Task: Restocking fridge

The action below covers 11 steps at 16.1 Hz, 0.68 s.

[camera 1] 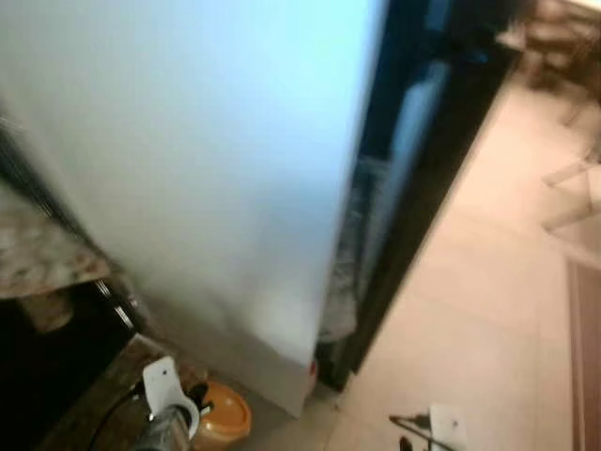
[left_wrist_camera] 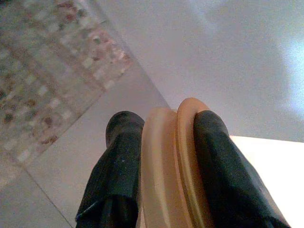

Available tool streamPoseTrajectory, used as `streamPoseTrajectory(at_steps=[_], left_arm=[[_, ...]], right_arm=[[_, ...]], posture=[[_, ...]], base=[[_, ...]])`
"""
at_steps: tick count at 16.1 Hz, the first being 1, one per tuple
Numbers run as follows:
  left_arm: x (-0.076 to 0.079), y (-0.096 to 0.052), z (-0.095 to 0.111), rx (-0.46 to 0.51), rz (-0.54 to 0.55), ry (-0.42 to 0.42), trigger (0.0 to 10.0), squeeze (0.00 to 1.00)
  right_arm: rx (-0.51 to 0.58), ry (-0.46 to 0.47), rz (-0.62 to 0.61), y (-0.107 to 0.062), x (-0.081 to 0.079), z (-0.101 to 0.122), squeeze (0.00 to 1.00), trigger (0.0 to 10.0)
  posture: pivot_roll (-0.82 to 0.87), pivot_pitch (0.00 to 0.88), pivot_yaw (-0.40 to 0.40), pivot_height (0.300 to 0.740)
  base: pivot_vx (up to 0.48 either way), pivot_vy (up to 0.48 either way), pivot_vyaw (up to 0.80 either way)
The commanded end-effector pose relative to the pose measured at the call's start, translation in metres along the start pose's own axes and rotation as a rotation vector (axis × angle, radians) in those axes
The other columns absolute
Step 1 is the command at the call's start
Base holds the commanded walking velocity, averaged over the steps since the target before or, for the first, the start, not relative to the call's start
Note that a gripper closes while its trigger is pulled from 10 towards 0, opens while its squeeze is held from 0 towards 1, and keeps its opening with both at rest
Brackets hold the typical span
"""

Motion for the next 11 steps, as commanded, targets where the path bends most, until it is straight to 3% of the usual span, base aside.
streamPoseTrajectory(at_steps=[1,8,11], left_arm=[[-0.014,-0.003,-0.009,-0.028,0.036,0.003,10.0,0.0],[-0.016,-0.003,-0.01,-0.033,0.043,0.004,10.0,0.0],[-0.017,-0.003,-0.008,-0.023,0.044,-0.007,10.0,0.0]], right_arm=[[0.005,0.006,0.011,0.001,-0.006,0.002,0.0,10.0],[0.018,0.0,-0.012,0.001,-0.006,0.004,0.0,10.0],[0.227,0.046,-0.049,0.002,0.0,0.046,0.0,10.0]], posture=[[0.06,0.0,0.001,0.74],[0.05,0.0,0.006,0.74],[0.05,0.0,0.001,0.74]], base=[[0.0,0.0,0.0],[0.0,0.0,0.0],[0.0,0.0,0.0]])
Point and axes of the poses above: a point about 5 cm out from each wrist's last joint towards the gripper, its own y axis pointing out of the wrist towards the gripper, its own z axis along the axis of the wrist's last joint, x = y × z, the point moved 1 cm from there along y, pointing out of the wrist towards the gripper, and after that the axes turned 2 degrees about y, right-handed, at the moved point
